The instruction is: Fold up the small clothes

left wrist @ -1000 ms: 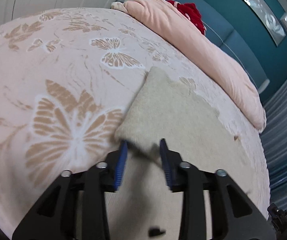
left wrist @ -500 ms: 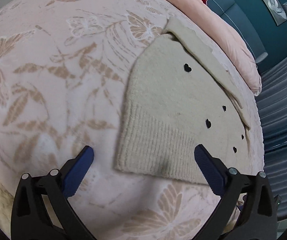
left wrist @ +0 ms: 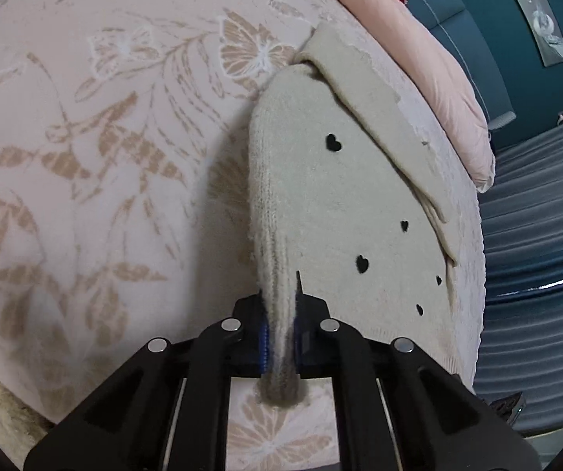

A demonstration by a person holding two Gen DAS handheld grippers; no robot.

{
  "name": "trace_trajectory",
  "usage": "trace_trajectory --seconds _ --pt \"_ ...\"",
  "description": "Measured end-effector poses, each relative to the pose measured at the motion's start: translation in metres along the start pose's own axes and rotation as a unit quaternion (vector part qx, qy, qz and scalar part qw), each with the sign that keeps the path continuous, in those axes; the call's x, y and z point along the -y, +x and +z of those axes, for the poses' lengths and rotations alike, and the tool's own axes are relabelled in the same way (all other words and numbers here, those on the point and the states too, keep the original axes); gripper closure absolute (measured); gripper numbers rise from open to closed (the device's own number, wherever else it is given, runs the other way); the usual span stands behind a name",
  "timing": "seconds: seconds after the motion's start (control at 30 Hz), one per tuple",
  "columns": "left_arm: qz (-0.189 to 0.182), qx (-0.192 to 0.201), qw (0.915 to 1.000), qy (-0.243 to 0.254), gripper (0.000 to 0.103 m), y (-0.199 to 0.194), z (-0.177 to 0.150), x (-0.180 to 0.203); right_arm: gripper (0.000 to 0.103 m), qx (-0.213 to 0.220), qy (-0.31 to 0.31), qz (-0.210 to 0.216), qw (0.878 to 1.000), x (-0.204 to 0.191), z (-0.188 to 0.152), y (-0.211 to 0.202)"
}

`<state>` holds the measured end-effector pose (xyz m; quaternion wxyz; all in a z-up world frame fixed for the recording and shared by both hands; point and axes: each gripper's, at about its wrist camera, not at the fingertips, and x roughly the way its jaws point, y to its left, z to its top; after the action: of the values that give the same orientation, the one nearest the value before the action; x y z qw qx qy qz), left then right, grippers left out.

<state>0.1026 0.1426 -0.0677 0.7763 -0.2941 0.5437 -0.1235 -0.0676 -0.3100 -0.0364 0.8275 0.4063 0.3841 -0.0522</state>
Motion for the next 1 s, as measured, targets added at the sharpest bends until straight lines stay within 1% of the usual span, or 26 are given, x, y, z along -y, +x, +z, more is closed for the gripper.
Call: trace_trajectory --seconds 0.07,0.13,0.2,0.27,0.33,0.37,0.43,0.47,0.5,0.57,0.6,0.63,0.67,0.7,0.73,0.77,0.83,0.87,0.9,0.93,0.97,1.0 --pt "-0.007 0.0 0.9997 0.024 0.097 -0.021 -0.011 0.008 0.097 0.015 -0.023 0.008 1.0 -0.008 -0.001 -0.025" --pt "-0.011 -0.009 0.9989 0.044 0.097 -0.039 -0.024 0.013 0.097 0.016 -0.039 0.004 0.999 -0.01 -0.006 -0.043" --pt "-0.008 -0.015 0.9978 0.064 0.097 -0.054 -0.038 0.016 0.098 0.009 -0.057 -0.003 0.998 -0.004 -0.014 -0.059" --pt "0.0 -0.027 0.9965 0.079 0.097 -0.068 -0.056 0.014 0.098 -0.006 -0.064 -0.011 0.998 0.004 -0.025 -0.073" --pt "0.007 -0.053 0.9949 0.086 0.097 -0.08 -0.076 0.007 0.098 -0.044 -0.083 -0.021 0.995 0.01 -0.046 -0.085" --pt "0.009 -0.072 0.9932 0.09 0.097 -0.086 -0.09 0.002 0.098 -0.07 -0.103 -0.026 0.992 0.012 -0.062 -0.091" --pt "0.028 -0.107 0.9872 0.115 0.097 -0.102 -0.116 -0.005 0.098 -0.123 -0.159 -0.039 0.979 0.01 -0.093 -0.109" --pt "0.033 -0.119 0.9846 0.124 0.097 -0.113 -0.128 -0.009 0.098 -0.146 -0.174 -0.037 0.973 0.01 -0.107 -0.121" --pt "0.033 -0.131 0.9829 0.126 0.097 -0.124 -0.138 -0.012 0.098 -0.167 -0.176 -0.026 0.97 0.009 -0.119 -0.134" --pt "0.025 -0.145 0.9823 0.116 0.097 -0.146 -0.148 -0.015 0.098 -0.187 -0.178 -0.01 0.966 0.002 -0.133 -0.158" --pt "0.017 -0.139 0.9839 0.11 0.097 -0.157 -0.147 -0.012 0.098 -0.186 -0.181 -0.002 0.966 -0.005 -0.133 -0.169" --pt "0.009 -0.124 0.9859 0.111 0.097 -0.167 -0.142 -0.004 0.098 -0.175 -0.187 0.008 0.967 -0.014 -0.127 -0.178" --pt "0.002 -0.103 0.9879 0.117 0.097 -0.175 -0.133 0.005 0.097 -0.152 -0.198 0.018 0.968 -0.026 -0.114 -0.185" --pt "-0.011 -0.081 0.9892 0.122 0.096 -0.179 -0.12 0.016 0.097 -0.121 -0.209 0.029 0.97 -0.038 -0.096 -0.189" --pt "-0.027 -0.06 0.9892 0.131 0.096 -0.178 -0.103 0.031 0.097 -0.088 -0.218 0.042 0.971 -0.05 -0.074 -0.188" --pt "-0.034 -0.038 0.9878 0.147 0.095 -0.173 -0.085 0.046 0.097 -0.054 -0.225 0.051 0.972 -0.059 -0.051 -0.183" --pt "-0.025 0.019 0.9822 0.185 0.094 -0.154 -0.047 0.074 0.097 0.009 -0.231 0.06 0.971 -0.072 0.002 -0.154" --pt "-0.015 0.049 0.979 0.197 0.092 -0.141 -0.028 0.087 0.097 0.035 -0.228 0.057 0.971 -0.074 0.027 -0.135" --pt "-0.004 0.079 0.9751 0.207 0.091 -0.126 -0.01 0.097 0.095 0.058 -0.211 0.049 0.975 -0.072 0.053 -0.11" --pt "0.007 0.095 0.9726 0.212 0.09 -0.106 0.007 0.105 0.09 0.067 -0.185 0.042 0.98 -0.069 0.074 -0.088" --pt "0.022 0.102 0.9729 0.206 0.083 -0.083 0.023 0.109 0.085 0.072 -0.145 0.024 0.987 -0.061 0.094 -0.063" --pt "0.045 0.098 0.9748 0.195 0.066 -0.061 0.037 0.111 0.075 0.077 -0.115 0.006 0.99 -0.054 0.106 -0.044"
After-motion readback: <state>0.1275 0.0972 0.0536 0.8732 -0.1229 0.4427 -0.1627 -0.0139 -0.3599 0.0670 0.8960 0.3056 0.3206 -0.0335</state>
